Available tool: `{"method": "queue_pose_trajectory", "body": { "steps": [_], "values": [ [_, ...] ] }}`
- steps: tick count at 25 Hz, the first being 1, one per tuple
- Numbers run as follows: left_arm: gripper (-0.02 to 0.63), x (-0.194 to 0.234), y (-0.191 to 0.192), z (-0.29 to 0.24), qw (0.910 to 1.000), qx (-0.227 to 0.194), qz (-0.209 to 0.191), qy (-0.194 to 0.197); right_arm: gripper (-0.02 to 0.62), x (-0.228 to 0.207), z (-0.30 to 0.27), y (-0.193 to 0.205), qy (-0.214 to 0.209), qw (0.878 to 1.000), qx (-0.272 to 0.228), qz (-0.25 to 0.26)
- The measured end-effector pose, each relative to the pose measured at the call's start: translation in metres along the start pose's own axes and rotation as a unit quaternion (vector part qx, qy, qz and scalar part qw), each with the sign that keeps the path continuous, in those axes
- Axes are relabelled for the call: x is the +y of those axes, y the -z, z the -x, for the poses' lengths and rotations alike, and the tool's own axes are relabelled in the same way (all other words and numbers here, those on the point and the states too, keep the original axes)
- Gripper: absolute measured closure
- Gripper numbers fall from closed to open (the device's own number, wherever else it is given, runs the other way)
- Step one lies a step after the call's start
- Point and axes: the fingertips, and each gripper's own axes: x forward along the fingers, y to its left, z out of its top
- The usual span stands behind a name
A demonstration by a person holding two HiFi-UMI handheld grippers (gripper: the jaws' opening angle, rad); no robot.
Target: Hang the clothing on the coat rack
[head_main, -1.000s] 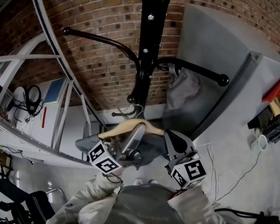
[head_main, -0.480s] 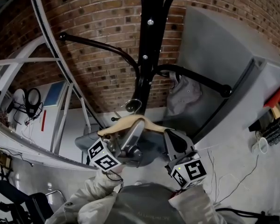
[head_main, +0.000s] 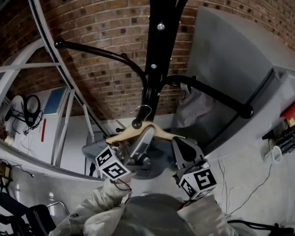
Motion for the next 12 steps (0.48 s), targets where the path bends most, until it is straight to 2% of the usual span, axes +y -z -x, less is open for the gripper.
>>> {"method": "queue_pose_trajectory", "body": {
  "steps": [12],
  "values": [
    [0.502,0.017,0.007,-0.002,0.9998,-0.003,0.016,-0.007,0.571,-0.009,-0.012,0.006,0.002,1.000,0.002,-0.011]
  ]
}}
